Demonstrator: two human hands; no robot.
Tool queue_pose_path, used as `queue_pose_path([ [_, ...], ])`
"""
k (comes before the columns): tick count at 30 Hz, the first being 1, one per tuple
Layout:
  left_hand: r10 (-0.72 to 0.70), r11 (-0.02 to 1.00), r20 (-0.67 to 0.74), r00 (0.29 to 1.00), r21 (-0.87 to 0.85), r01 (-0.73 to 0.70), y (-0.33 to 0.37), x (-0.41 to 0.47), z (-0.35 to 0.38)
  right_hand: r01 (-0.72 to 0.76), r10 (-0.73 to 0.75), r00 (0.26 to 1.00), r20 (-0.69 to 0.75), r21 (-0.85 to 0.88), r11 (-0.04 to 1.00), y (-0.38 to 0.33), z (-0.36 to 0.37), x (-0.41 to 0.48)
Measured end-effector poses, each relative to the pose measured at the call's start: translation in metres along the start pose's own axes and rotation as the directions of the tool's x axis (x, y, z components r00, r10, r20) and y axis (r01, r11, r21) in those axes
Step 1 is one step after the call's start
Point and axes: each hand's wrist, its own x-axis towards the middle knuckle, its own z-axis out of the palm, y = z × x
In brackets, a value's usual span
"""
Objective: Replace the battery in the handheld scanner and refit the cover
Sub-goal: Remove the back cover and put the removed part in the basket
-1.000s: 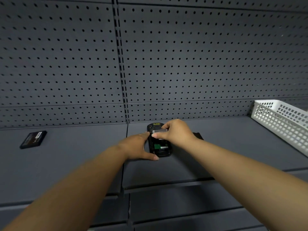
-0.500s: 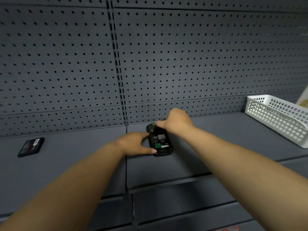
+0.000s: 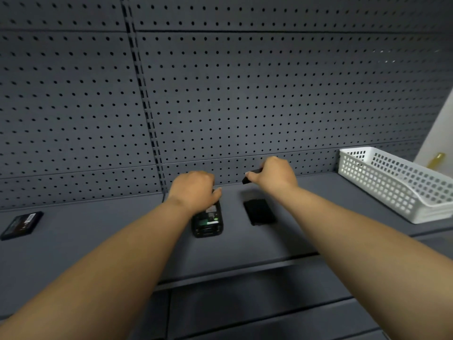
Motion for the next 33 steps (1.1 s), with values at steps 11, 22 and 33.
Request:
queue_pose_path([
  [11,-0.121,0.993,-0.004,0.993,0.012,0.121,0.105,0.014,0.001,0.135,-0.133,0.990,0.050,-0.046,0.990,0.078,-0.059,0.010],
  [22,-0.151,0.987,-0.027,0.988,0.043,0.152,0.139,0.007,0.000,0.207,-0.206,0.978,0.042,-0.019,0.978,0.106,-0.071,0.001],
  [33,-0.112,0.993,-0.042,0.993,0.039,0.114,0.128,-0.001,-0.006,0.182,-0.182,0.983,-0.011,-0.021,0.983,0.095,-0.071,-0.015],
])
